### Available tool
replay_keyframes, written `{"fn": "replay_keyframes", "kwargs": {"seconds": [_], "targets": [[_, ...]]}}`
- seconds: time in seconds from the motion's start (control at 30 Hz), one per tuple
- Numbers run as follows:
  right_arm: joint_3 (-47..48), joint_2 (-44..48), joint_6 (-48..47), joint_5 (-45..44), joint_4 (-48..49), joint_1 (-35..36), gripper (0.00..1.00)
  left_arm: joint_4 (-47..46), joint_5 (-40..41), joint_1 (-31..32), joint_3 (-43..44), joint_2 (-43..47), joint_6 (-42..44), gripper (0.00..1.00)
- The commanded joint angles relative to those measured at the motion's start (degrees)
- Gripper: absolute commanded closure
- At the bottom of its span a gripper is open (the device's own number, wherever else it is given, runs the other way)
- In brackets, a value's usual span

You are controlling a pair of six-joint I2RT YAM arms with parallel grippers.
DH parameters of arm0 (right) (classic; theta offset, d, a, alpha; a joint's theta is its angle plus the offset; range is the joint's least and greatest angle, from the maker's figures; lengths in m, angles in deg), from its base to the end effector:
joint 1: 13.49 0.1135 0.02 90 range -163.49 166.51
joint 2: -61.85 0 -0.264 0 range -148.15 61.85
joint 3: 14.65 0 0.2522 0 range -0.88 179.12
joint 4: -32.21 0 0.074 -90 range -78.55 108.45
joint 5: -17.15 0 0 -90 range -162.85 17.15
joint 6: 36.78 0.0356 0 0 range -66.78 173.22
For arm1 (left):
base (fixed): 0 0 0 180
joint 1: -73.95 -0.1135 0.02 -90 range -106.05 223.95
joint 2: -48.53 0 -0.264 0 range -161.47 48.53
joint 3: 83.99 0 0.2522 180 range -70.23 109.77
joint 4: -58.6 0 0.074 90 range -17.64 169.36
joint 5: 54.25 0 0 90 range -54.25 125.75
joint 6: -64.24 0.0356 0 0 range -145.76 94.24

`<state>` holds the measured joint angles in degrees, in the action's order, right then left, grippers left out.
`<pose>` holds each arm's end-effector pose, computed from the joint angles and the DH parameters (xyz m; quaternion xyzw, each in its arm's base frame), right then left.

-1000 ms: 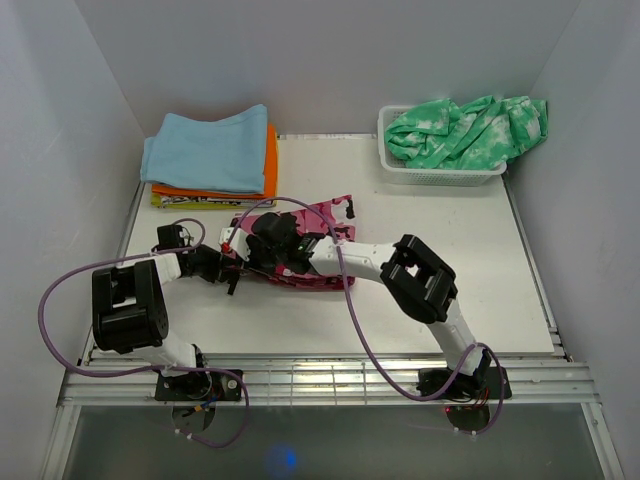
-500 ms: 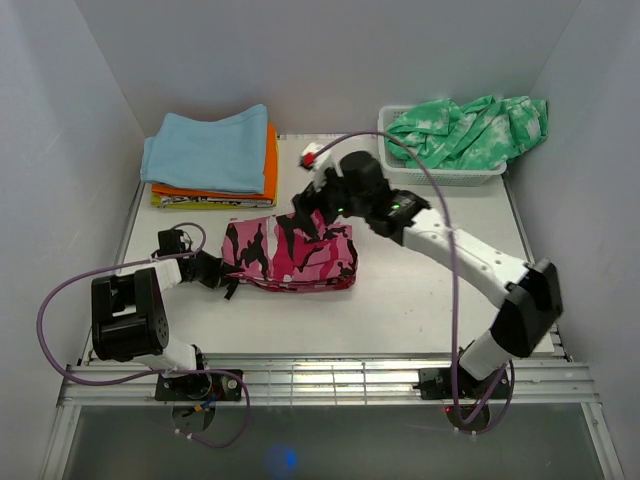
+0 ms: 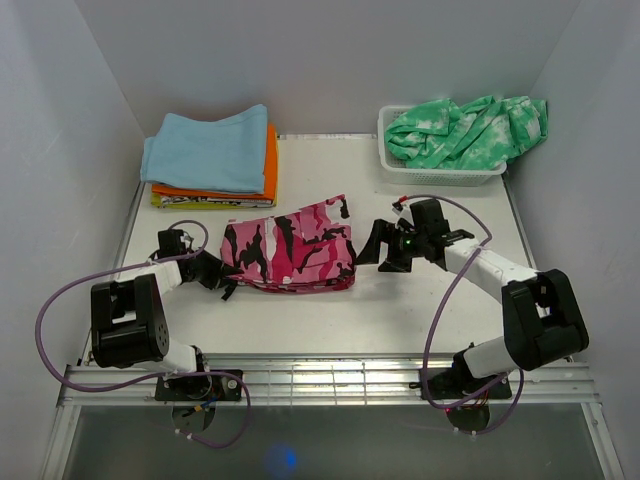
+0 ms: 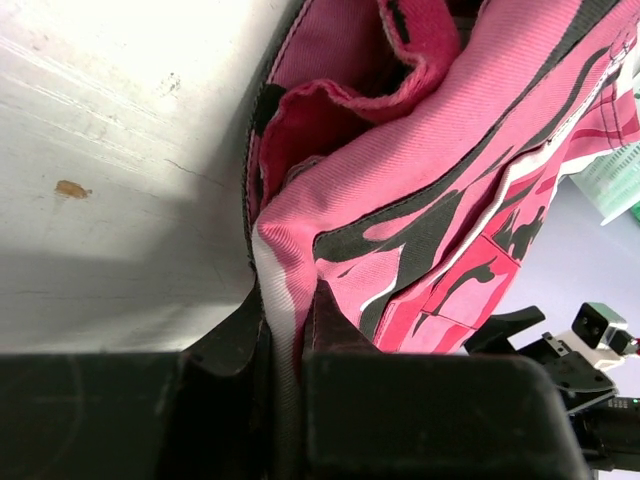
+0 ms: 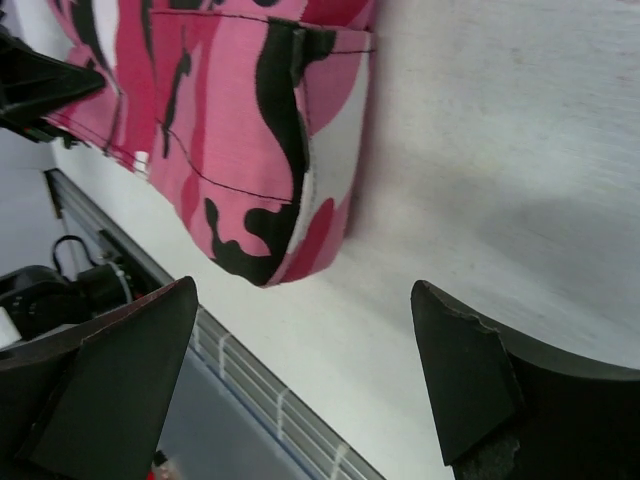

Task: Fold and stack the trousers
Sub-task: Neatly place the folded trousers to the corner

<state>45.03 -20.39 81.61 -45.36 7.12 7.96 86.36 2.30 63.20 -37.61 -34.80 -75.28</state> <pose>0.2624 0.1208 0.2003 -0.0308 0.9093 0.3488 0.2249 0.2347 0.0246 0.1303 -0.4147 0.8398 -0.3345 0.1046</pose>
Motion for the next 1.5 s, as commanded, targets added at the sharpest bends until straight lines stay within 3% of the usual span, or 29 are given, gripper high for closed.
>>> {"fn": "replay_keyframes", "kwargs": {"seconds": [0.0, 0.17, 0.6, 0.83, 1.07, 1.2, 1.47], "targets": [[-1.0, -0.8, 12.7, 7.6, 13.2, 0.1, 0.07, 1.4, 1.9, 0.1, 1.4, 2.6, 2.8, 1.00], [-2.8, -6.2, 18.1, 9.8, 20.9, 0.1, 0.07, 1.2, 1.7, 0.1, 1.0, 2.4, 2.8, 1.00], [-10.1, -10.2, 22.6, 12.8, 27.0, 4.5, 0.10, 0.9, 2.0, 0.1, 1.5, 1.1, 2.5, 1.00], [-9.1, -14.7, 25.1, 14.0, 34.0, 4.7, 0.10, 1.0, 2.1, 0.1, 1.9, -0.1, 2.9, 1.00], [-9.2, -13.3, 25.0, 16.4, 35.7, 3.9, 0.10, 1.3, 2.5, 0.1, 1.7, 0.0, 3.2, 1.00], [-9.3, -15.8, 25.8, 15.5, 42.8, 3.9, 0.10, 1.4, 2.5, 0.1, 1.8, -0.7, 3.5, 1.00], [-4.3, -21.0, 21.6, 15.5, 38.9, 3.9, 0.10, 1.6, 2.6, 0.1, 2.4, -1.4, 3.8, 1.00]]}}
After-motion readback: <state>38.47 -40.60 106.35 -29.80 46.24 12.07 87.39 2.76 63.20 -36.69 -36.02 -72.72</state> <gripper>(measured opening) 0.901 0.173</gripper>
